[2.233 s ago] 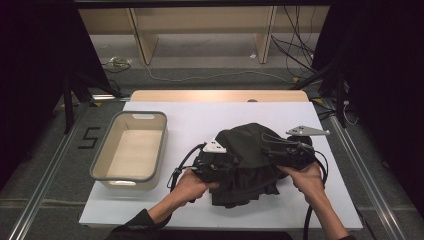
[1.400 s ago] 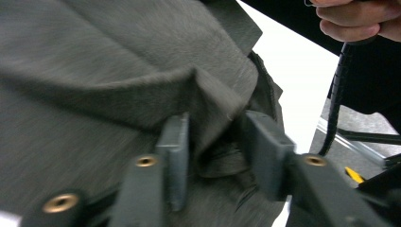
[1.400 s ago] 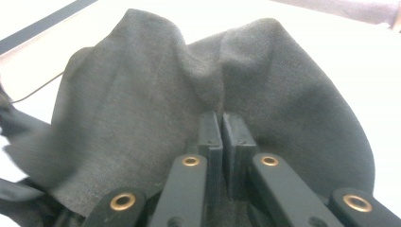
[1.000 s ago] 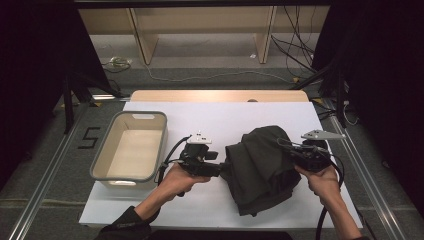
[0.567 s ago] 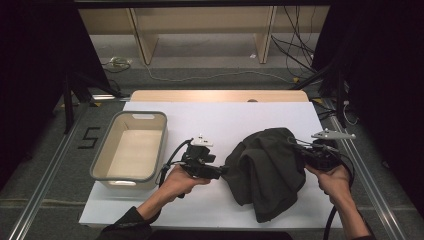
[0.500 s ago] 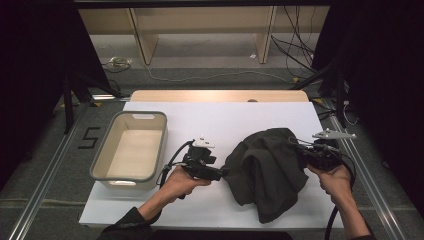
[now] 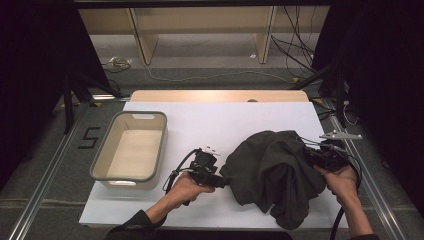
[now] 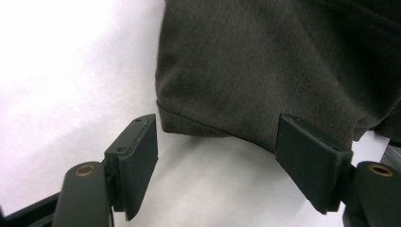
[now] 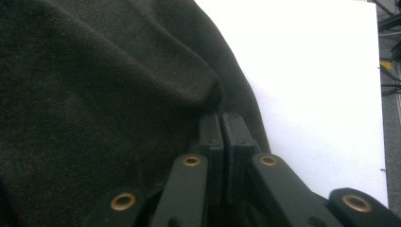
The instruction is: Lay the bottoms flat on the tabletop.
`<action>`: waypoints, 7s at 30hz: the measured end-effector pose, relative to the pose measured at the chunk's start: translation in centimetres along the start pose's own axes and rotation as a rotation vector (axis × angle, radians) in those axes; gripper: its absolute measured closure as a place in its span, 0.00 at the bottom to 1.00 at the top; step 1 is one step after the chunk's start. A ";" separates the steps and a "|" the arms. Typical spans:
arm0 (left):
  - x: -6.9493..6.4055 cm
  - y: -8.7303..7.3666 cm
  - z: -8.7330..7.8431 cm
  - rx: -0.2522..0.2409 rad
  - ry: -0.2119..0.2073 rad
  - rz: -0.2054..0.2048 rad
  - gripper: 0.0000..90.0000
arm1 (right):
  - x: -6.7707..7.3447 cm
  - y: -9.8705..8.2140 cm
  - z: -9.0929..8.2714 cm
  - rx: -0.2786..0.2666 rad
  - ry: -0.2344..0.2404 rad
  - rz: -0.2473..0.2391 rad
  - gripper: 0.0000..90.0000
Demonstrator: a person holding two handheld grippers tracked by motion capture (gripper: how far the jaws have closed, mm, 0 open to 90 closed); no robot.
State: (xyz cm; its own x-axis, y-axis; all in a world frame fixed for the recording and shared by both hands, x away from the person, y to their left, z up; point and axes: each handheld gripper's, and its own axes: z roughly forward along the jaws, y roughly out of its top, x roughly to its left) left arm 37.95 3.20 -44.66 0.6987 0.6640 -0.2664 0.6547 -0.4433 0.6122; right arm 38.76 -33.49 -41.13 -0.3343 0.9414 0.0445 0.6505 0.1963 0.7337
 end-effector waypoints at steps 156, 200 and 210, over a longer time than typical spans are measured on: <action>4.6 -2.1 -5.5 -0.136 0.159 -0.245 0.27 | 13.3 3.0 -1.6 -0.029 0.340 -0.196 0.35; 4.0 -3.3 -5.7 -0.141 0.156 -0.222 0.21 | 19.6 -0.9 5.1 0.225 0.278 -0.411 0.71; 4.0 -3.3 -5.4 -0.131 0.159 -0.220 0.21 | 17.8 1.3 2.9 0.159 0.291 -0.377 0.85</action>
State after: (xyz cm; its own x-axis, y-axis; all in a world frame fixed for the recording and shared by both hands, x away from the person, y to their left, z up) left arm 37.02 10.55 -43.69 0.4838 0.8259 -0.2895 0.7350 -0.2038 0.6467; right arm 35.60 -15.68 -41.39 -0.7273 0.6863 0.0001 0.5367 0.5686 0.6234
